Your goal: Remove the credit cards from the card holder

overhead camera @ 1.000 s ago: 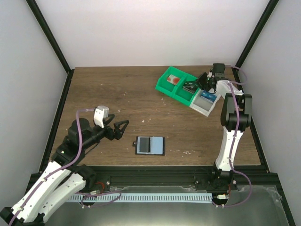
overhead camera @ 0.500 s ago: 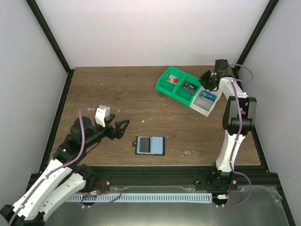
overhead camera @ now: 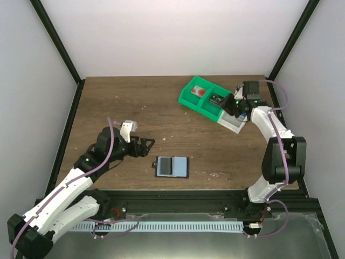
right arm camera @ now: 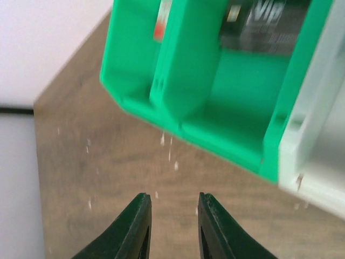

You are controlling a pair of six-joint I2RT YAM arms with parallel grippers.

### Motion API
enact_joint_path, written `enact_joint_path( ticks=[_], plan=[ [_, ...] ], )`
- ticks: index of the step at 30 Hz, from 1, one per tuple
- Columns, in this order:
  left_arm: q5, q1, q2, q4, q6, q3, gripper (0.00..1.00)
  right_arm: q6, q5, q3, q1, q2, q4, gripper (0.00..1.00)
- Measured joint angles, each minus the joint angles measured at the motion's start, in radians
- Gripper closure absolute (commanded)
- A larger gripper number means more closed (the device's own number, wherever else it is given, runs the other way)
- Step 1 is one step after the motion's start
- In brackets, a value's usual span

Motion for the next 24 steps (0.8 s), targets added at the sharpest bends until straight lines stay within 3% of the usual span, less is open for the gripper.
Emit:
enact_joint_path(
  ticks=[5,8,16,24],
  plan=[
    [0.069,0.000,0.051,0.050,-0.063,-0.040,0.17,-0.063,-0.047,-0.179,0.098,-0.099,0.030,0.74],
    [0.127,0.000,0.106,0.098,-0.106,-0.085,0.31,-0.077,-0.059,-0.270,0.168,-0.161,0.049,0.74],
    [0.250,-0.003,0.239,0.249,-0.209,-0.195,0.52,-0.032,-0.095,-0.523,0.392,-0.318,0.188,0.73],
    [0.313,-0.007,0.380,0.403,-0.250,-0.245,0.60,0.080,-0.075,-0.664,0.615,-0.357,0.350,0.73]
  ],
)
